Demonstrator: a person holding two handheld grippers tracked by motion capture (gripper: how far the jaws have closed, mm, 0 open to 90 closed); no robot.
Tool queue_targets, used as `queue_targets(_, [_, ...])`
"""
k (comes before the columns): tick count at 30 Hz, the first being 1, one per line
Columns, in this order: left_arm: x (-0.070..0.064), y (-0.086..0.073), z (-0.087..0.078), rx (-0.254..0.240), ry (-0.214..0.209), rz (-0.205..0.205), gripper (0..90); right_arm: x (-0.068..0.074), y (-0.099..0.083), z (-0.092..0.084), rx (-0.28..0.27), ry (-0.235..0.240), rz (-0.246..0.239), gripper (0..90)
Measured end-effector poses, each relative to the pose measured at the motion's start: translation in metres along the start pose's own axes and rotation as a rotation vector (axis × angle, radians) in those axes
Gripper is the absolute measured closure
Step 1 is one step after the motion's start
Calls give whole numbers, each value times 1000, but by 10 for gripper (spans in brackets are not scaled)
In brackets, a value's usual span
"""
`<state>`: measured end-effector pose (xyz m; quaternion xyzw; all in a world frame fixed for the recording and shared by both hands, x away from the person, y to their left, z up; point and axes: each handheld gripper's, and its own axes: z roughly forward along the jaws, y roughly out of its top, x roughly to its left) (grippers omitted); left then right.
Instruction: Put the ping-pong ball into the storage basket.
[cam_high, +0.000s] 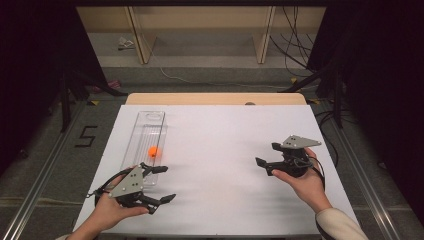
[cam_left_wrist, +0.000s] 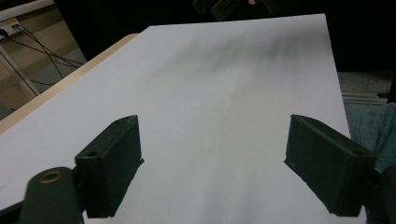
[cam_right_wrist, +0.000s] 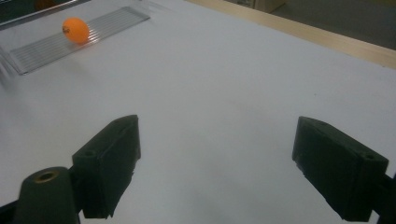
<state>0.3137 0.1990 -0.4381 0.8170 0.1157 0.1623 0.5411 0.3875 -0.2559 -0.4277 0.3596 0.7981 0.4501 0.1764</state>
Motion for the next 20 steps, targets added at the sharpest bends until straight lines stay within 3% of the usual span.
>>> queue_targets(20, [1, 1, 1, -4, 0, -1, 175, 2, -2, 0, -23, 3, 8, 162])
